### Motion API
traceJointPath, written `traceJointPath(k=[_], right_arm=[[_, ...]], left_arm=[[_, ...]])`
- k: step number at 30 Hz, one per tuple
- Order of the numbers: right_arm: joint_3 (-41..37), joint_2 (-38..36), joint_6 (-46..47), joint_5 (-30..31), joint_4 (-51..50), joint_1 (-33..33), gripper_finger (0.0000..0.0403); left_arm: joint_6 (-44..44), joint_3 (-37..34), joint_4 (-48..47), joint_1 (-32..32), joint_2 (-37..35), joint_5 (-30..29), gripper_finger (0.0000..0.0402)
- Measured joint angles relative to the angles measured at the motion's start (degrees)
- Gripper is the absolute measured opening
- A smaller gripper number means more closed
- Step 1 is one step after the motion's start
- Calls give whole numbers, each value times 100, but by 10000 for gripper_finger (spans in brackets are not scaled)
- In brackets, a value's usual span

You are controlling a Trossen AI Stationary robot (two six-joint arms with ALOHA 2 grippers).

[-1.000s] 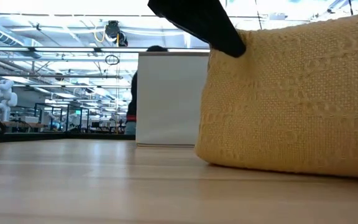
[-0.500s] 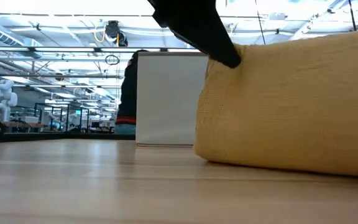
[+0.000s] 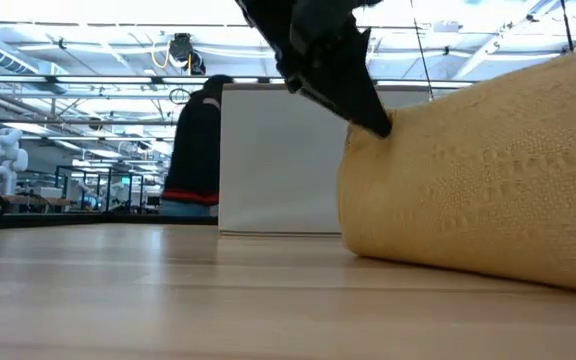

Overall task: Fold towel
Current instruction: Fold the yellow towel

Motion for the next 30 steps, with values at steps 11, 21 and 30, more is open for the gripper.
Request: traceJointPath(k=[11,21,30], right_arm=[[-4,20,-881,-322,932,-253,0],[-4,-94,-958,-659,741,-298,0],[-4,-996,-942,-995,185,-48,0]], left_arm=[[63,5,119,148,250,419,41],[217,9,488,158,568,435,49],[242,9,543,183,615,453,50]])
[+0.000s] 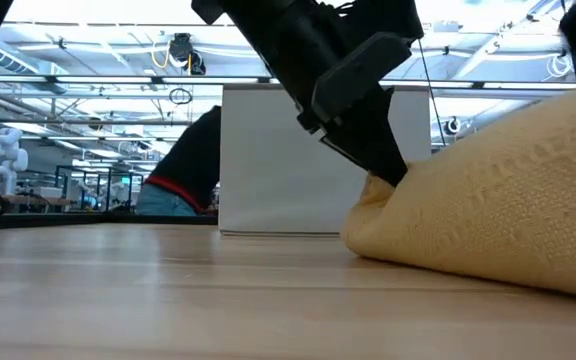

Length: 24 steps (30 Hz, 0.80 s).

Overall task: Fold towel
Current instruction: Fold the yellow towel

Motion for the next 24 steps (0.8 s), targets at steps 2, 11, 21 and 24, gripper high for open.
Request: traceJointPath(k=[2,11,21,24], right_arm=[[2,-227,33,1,-149,78,0],[4,-727,601,749,-963,341,0],[4,-290,1954,149,-1561,418,0],[4,34,2085,175,-1575,409,0]], left_arm=[[47,0,7,0,0,0,51],[126,0,125,-2,0,0,51],[147,-2,152,-3,0,0,51],[206,-2,154,-10,0,-1,51]])
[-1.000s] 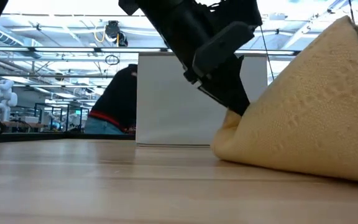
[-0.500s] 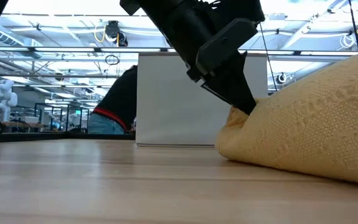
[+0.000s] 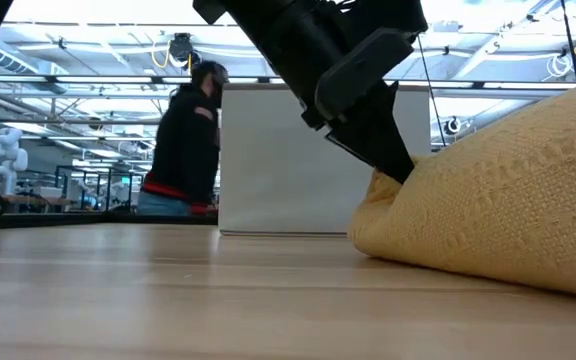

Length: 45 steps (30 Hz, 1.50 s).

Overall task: Fold towel
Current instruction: Fold the yellow towel

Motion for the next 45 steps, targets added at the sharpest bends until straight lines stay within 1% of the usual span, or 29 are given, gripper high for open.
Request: traceJointPath(k=[4,7,13,20,24,28,30,33,36,42,45], right_arm=[[0,446,68,81,12,-57,0],[29,619,67,180,127,-102,0],[15,641,-22,268,246,-126,0],[7,630,-75,224,293,-129,0],[4,630,-112,224,303,-130,0],[4,630,-113,220,309,-131,0],[4,632,-113,216,312,-131,0],[2,634,-128,213,325,-133,0],[2,634,-124,200,333,-134,0],[0,637,-128,193,340,-135,0],[0,637,-137,189,342,-135,0]], left_arm=[[370,-3,36,-80,0,-8,51],[815,-4,278,-197,0,-17,51],[1561,-4,871,-313,0,-184,51],[1680,-4,1095,-153,0,-210,51],[1680,-4,1163,-52,0,59,51],[1724,-4,1206,-6,5,100,50],[1819,2,1328,21,106,183,50],[2006,2,1483,75,352,506,50],[2031,0,1596,78,539,458,50],[2045,0,1937,72,612,382,51],[2196,0,2020,81,612,382,51]])
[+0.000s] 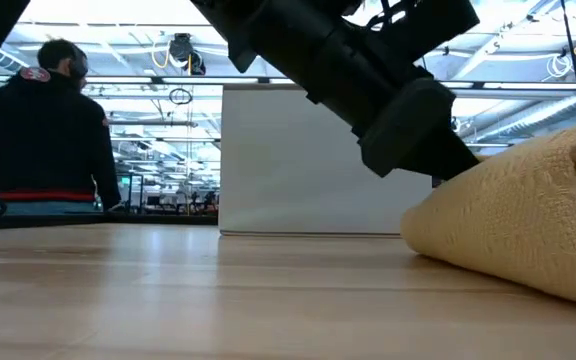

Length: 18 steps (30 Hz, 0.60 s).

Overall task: Fold towel
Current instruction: Fold the yellow towel

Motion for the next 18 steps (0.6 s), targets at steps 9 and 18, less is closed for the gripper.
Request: traceJointPath(k=[9,18], right_arm=[[0,2,15,-7,7,2,0],[0,-20,33,-46,63,11,0]], left_arm=[[146,0,333,17,228,-24,70],[358,0,613,-51,282,-598,167]])
